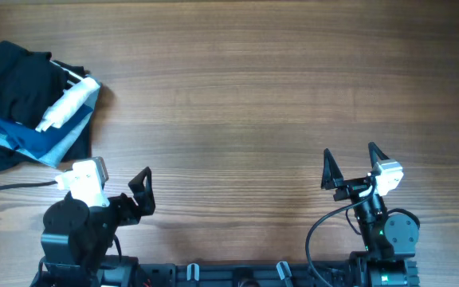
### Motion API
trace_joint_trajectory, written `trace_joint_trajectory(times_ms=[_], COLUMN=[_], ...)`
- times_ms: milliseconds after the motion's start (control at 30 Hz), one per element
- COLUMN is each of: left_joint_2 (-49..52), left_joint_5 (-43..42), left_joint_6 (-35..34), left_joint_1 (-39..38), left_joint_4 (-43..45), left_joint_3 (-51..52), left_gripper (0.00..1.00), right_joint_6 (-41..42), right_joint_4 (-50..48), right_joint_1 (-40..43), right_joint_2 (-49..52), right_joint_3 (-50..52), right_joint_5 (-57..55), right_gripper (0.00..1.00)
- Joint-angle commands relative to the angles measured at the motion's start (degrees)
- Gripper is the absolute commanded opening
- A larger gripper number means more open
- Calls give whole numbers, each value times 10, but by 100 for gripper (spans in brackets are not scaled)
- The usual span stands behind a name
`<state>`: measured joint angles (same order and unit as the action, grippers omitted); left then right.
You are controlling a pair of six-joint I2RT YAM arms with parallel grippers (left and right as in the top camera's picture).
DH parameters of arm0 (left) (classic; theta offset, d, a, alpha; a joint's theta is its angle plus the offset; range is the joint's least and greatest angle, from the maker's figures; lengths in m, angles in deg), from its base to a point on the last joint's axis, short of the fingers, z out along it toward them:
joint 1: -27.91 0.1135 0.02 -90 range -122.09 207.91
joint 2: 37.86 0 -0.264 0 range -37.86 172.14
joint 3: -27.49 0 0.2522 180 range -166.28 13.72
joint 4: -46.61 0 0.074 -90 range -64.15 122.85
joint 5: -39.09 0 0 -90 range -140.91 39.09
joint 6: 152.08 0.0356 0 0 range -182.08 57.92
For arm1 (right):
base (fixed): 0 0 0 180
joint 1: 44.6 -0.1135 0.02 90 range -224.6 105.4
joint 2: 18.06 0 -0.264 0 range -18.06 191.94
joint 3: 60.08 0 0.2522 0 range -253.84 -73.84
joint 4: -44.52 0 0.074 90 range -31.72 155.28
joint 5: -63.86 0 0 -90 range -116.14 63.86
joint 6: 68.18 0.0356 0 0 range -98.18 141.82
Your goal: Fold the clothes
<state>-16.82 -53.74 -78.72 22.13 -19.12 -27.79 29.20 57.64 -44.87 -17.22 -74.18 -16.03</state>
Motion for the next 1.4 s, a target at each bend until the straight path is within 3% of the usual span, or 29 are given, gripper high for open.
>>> trace_joint_trajectory(times_ms=[0, 200, 433, 633, 1367], left_joint_2=[-9, -82, -205, -209, -208], left_joint_5=[3, 2, 1, -1, -14], left_joint_6=[-3, -3, -3, 48, 44], left_joint_1=[7, 78, 101, 101, 100], left_joint_4=[-1, 17, 285, 505, 479], left_joint_3=[4, 78, 294, 388, 412], left_gripper=[100, 100, 100, 100, 100], right_joint_6=[-8, -8, -8, -8, -8], right_joint_4=[-2, -2, -2, -2, -2], right_joint_1=[3, 3, 3, 3, 3], right_joint_2=[2, 2, 2, 2, 2], right_joint_3=[0, 0, 0, 0, 0], right_joint_5=[9, 9, 9, 9, 9], right_gripper=[100, 100, 100, 100, 100])
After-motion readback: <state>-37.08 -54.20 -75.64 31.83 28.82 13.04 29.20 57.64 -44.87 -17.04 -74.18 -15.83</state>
